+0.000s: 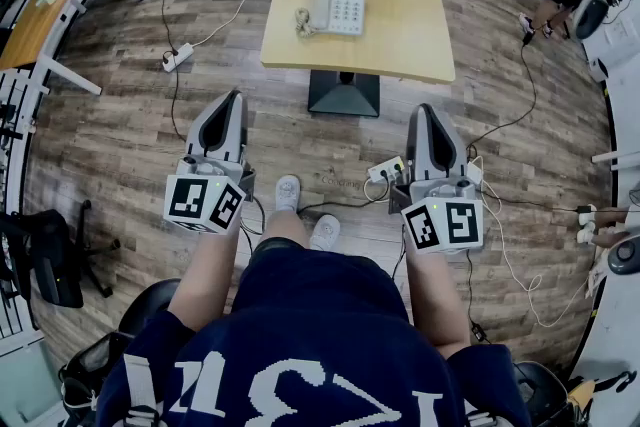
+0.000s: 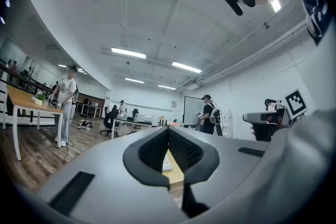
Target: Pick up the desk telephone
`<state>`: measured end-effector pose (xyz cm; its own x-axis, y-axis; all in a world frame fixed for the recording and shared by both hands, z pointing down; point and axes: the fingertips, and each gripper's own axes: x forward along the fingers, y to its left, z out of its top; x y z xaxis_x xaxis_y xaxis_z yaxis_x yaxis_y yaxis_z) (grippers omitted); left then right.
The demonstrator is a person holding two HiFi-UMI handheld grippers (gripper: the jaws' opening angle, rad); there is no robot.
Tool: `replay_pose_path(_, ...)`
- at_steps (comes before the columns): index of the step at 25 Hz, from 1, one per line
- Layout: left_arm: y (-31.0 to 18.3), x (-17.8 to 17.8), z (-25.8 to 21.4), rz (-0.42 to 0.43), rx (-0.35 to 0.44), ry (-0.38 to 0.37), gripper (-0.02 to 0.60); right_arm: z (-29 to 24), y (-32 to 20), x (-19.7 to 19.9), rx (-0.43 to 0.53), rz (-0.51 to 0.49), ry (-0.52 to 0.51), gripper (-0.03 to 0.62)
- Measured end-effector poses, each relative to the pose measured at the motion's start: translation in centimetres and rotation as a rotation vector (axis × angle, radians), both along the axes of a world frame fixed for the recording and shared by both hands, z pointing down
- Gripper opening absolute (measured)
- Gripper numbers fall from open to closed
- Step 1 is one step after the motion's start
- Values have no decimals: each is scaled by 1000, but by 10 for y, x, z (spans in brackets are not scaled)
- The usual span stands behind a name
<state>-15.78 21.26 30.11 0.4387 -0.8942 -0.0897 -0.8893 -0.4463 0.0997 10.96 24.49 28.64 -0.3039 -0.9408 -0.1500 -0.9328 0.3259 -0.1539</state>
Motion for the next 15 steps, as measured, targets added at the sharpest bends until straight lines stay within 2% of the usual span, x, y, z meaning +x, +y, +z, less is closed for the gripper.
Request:
replay_pose_path(5, 7, 3, -2, 2, 11, -16, 15, -6, 10, -9, 29, -27, 57, 26)
replay_pose_path(10, 4, 7, -4, 2, 12, -26, 14, -12, 2, -4, 24, -25, 9, 26)
replay_pose_path(15, -16, 4, -1, -4, 13, -22, 15, -16, -18, -2, 33, -20, 8, 28)
